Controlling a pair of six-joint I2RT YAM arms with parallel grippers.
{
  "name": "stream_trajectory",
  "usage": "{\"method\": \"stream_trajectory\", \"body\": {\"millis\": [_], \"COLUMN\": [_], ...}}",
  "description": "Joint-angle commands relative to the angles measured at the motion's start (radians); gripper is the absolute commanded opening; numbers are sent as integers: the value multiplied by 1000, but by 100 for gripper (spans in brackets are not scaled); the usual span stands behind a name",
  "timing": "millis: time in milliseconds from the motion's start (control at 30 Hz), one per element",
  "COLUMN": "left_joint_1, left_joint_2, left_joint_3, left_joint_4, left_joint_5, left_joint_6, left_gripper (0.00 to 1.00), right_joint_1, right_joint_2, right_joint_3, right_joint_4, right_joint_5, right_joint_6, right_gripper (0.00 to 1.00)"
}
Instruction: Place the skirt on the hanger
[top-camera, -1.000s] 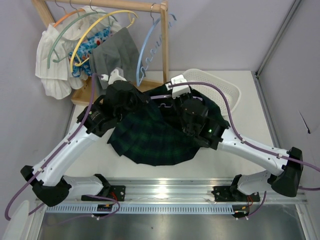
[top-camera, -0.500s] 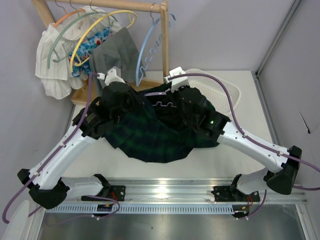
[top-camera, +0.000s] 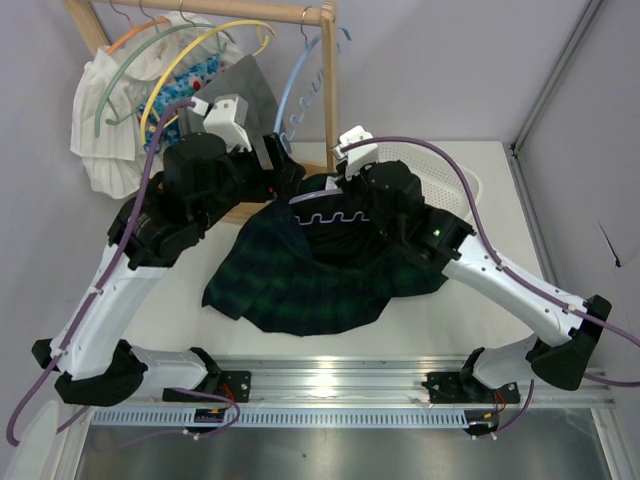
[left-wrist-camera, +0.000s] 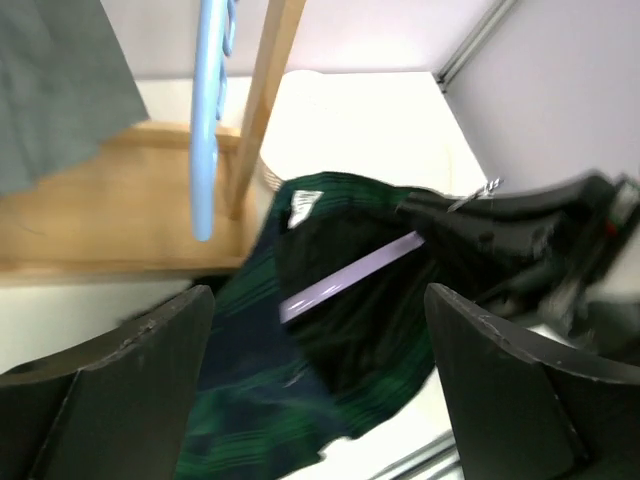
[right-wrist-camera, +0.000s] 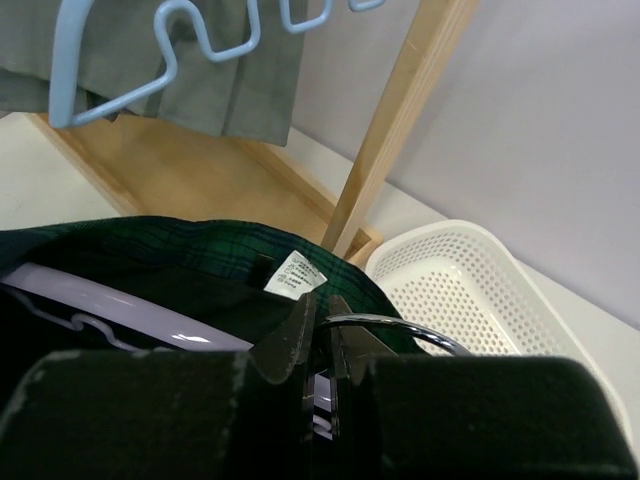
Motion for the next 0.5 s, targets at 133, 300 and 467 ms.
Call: {"method": "stream_trajectory", "body": {"millis": [133,300,467], "left_joint_1": [-1,-3,-4], "left_joint_2": [-95,-86,-43], "left_joint_3": [55,27,87], "left_joint_4": [-95,-87,-42], "left_joint_5": [119,305,366], "left_joint_6": [479,614,714], "left_gripper": [92,89,88], "right_joint_1": [-80,-85,-83], "right_joint_2": [-23,-1,-6], "right_joint_3": [225,341,373], "right_joint_4": [-56,-159,-214], "right_joint_5": [-162,-270,-341], "right_joint_6": [47,21,5], "right_gripper": [0,0,0]}}
